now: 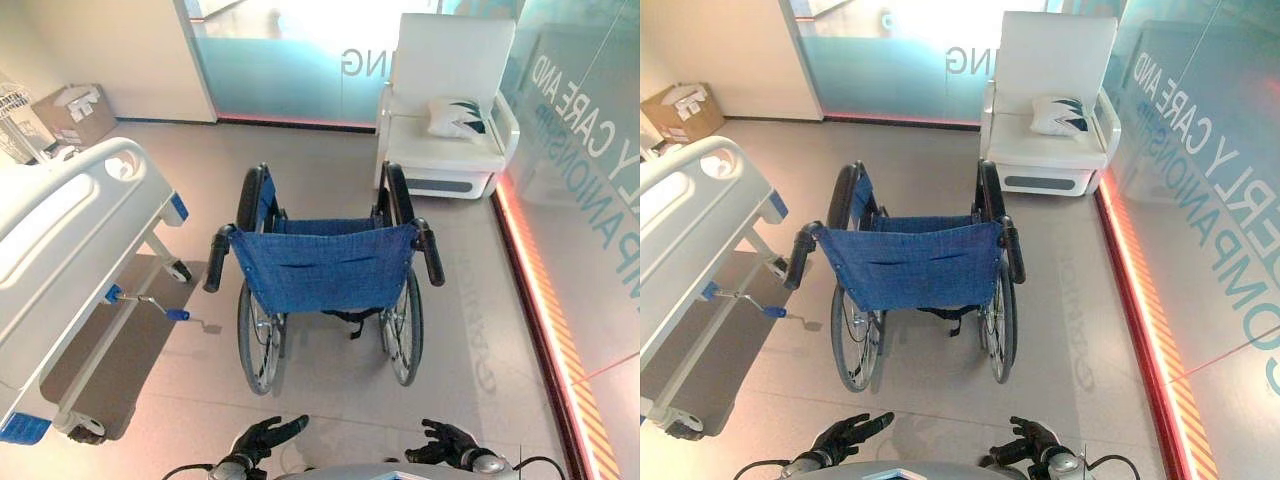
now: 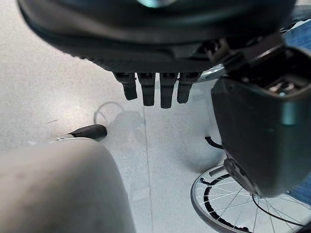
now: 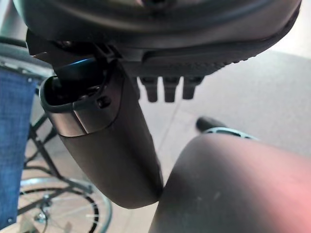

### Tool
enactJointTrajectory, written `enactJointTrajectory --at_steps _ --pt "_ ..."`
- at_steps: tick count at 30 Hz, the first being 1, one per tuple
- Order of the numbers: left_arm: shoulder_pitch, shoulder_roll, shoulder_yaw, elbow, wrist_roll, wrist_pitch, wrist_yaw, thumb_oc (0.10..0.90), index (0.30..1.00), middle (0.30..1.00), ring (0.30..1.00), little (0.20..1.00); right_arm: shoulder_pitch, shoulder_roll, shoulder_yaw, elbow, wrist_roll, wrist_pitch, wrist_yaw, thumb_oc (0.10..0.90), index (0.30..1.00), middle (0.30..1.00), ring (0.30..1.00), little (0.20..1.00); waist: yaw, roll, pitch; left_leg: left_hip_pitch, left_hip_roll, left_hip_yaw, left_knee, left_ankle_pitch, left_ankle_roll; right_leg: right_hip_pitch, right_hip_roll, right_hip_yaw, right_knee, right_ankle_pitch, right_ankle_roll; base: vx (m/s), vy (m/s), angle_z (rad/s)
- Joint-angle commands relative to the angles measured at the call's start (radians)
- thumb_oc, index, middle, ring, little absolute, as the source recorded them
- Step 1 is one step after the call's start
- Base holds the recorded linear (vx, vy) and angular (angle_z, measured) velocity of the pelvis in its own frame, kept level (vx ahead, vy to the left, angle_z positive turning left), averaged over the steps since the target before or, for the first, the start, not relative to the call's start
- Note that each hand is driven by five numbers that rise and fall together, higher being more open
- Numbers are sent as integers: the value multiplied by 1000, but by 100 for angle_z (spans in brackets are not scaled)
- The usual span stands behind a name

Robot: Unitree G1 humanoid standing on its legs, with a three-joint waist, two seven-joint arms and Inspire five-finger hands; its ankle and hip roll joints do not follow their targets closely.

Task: Push the wheelchair next to the bed

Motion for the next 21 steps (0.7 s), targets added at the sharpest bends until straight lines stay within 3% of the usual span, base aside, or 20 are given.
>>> enactJointTrajectory --at_steps 1,6,12,18,21 --pt "-74 -22 3 18 14 -32 -22 800 900 900 900 900 -18 -6 33 46 -35 -2 18 800 900 900 900 900 -1 -19 -12 -22 -57 44 21 -53 9 7 9 -4 74 -63 15 0 0 0" --pt "-72 -19 -7 14 -11 -44 -50 800 900 900 900 900 -21 -7 39 46 -36 0 21 800 900 900 900 900 -1 -17 -13 -18 -58 44 21 -56 11 8 11 -3 76 -65 14 3 0 1" --pt "-69 -19 21 19 -65 -1 -14 800 900 900 900 900 -19 -6 24 51 22 13 2 800 900 900 900 900 1 -15 -16 -11 -60 45 20 -58 12 15 11 -8 74 -67 13 0 0 0" --pt "-71 4 103 69 -93 86 40 800 900 900 900 900 -23 -27 -144 88 398 46 -19 800 900 900 900 900 -12 -12 -20 7 -58 57 15 -59 11 25 15 -2 71 -63 13 22 4 0" --pt "-76 28 138 86 -128 101 39 800 900 900 900 900 -28 -53 -238 93 518 61 -21 800 900 900 900 900 -21 -8 -24 15 -55 68 11 -60 9 29 18 3 68 -62 14 42 19 -7"
